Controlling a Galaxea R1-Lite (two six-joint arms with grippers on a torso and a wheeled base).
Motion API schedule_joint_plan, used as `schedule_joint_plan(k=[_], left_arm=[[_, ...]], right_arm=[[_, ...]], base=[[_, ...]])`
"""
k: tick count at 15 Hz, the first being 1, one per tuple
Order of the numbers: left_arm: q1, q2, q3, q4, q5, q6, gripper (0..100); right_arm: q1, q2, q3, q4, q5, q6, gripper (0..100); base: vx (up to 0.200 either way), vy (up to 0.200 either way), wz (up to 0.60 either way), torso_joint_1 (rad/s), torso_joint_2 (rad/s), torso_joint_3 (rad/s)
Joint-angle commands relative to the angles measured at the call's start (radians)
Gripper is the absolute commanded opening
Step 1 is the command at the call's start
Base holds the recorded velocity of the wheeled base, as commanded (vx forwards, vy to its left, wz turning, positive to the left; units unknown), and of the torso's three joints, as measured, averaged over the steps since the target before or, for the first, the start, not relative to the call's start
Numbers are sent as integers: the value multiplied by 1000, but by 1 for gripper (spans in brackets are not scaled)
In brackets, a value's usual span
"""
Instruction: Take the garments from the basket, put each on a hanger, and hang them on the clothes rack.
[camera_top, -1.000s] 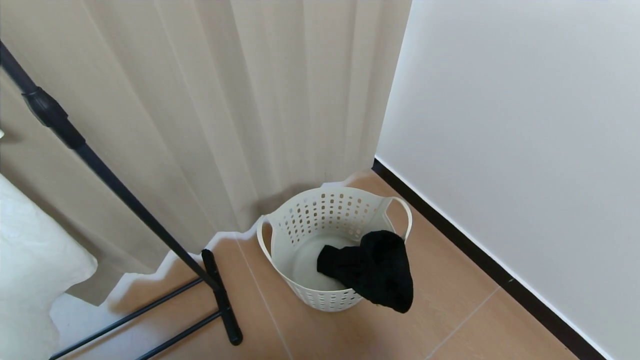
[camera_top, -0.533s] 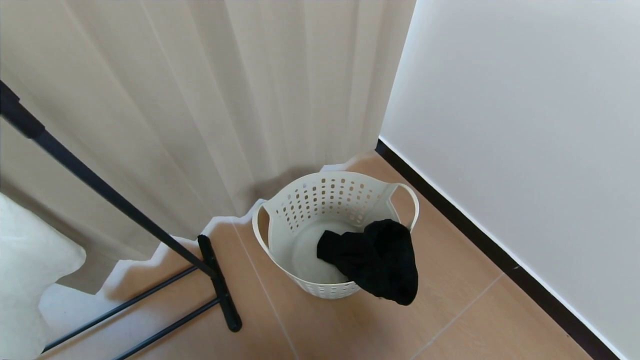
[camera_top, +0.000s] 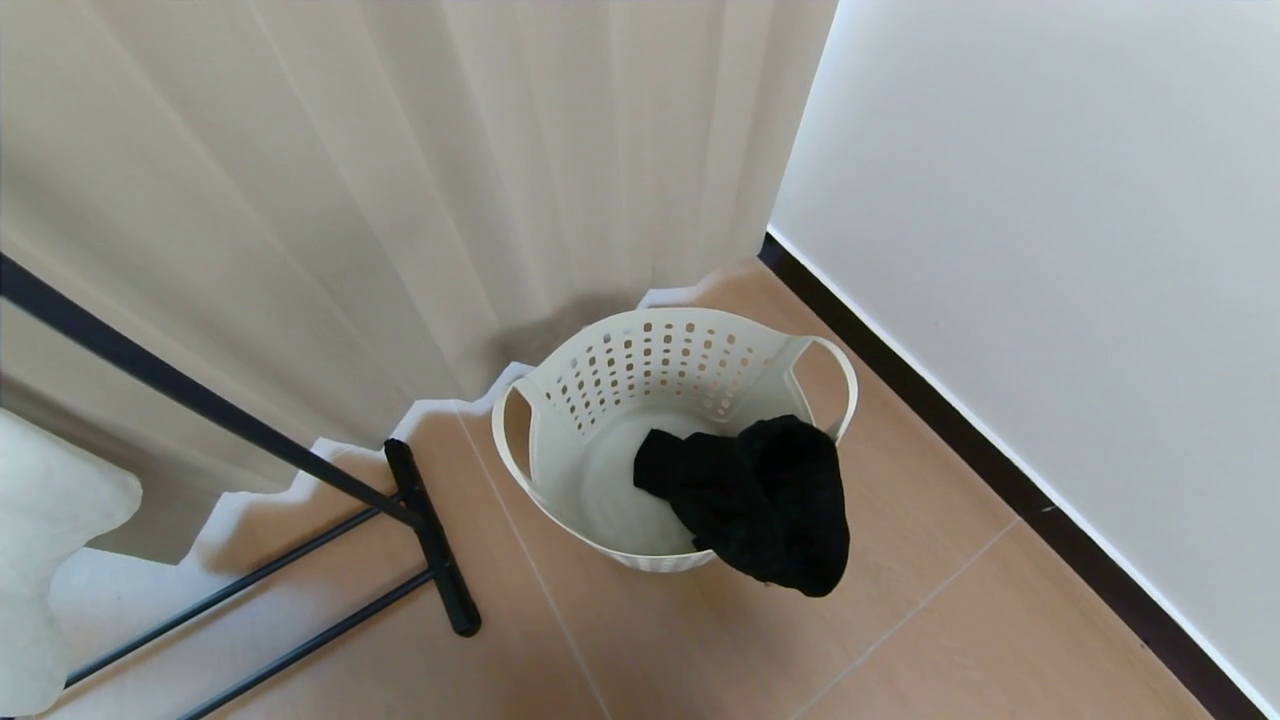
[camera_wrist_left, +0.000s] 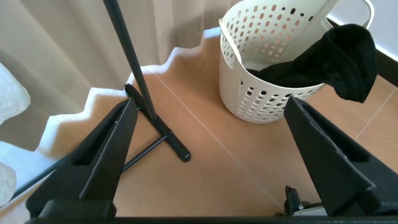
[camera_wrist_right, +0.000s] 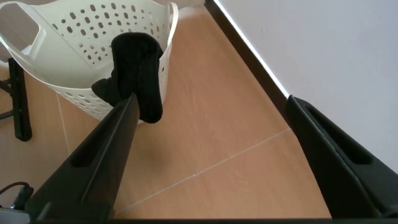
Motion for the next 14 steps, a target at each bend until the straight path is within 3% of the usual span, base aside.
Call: schedule_joint_plan(k=[1, 3, 6, 8, 11, 14], left_arm=[[0, 1, 0, 0, 0, 1, 100], [0, 1, 0, 0, 0, 1, 100], [0, 1, 0, 0, 0, 1, 100], [-1, 1, 0, 0, 0, 1, 100], [-1, 1, 0, 0, 0, 1, 100], [-1, 1, 0, 0, 0, 1, 100]], right_arm=[[1, 0, 0, 0, 1, -1, 100], [1, 0, 0, 0, 1, -2, 100], [0, 43, 0, 23, 1, -73, 100], [-3, 211, -11, 24, 8, -205, 100], [4, 535, -155, 23, 97, -238, 100], [16, 814, -284, 10, 97, -380, 100]], base=[[0, 0, 0, -12, 7, -66], [0, 0, 0, 0, 0, 0], [0, 0, 0, 0, 0, 0], [0, 0, 0, 0, 0, 0], [0, 0, 0, 0, 0, 0], [0, 0, 0, 0, 0, 0]])
